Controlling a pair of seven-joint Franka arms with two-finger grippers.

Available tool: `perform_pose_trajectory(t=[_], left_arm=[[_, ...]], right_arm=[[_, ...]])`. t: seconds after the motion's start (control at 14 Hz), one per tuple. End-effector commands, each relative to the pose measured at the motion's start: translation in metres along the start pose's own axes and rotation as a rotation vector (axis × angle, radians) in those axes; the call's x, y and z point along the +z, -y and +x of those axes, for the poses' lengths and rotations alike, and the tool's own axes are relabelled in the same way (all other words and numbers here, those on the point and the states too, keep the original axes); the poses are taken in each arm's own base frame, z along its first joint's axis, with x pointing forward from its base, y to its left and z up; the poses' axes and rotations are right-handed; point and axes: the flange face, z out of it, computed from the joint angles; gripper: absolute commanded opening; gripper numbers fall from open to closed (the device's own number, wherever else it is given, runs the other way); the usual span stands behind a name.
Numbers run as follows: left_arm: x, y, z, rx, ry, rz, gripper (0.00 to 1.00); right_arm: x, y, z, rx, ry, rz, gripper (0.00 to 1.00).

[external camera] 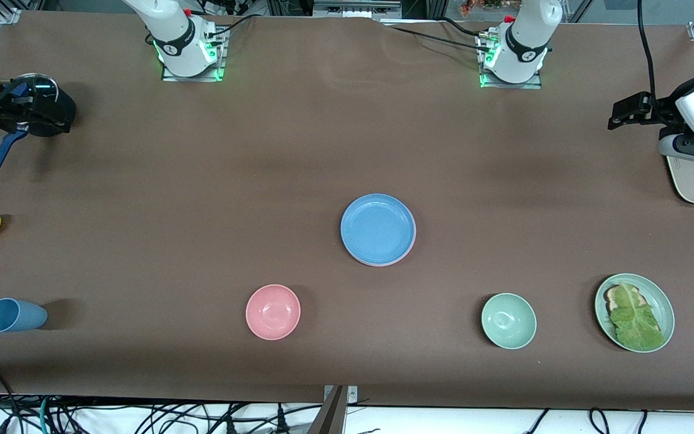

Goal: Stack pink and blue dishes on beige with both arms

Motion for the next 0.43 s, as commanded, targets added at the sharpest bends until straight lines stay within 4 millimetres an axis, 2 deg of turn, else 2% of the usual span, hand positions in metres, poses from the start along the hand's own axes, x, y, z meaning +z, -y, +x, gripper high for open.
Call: perform_pose_trajectory(t=[0.0, 0.36], left_arm=[[-0.0016, 0.0000, -0.0072, 0.007, -0.011, -0.020, 1.00], [-0.0026, 0.0008, -0.0071, -0.008, -0.016, -0.020, 1.00]], right_arm=[[-0.0009, -0.0047, -0.0041, 0.009, -0.012, 0.003, 1.00], [-0.0001, -0.0063, -0.0037, 0.014, -0.010, 0.003, 1.00]])
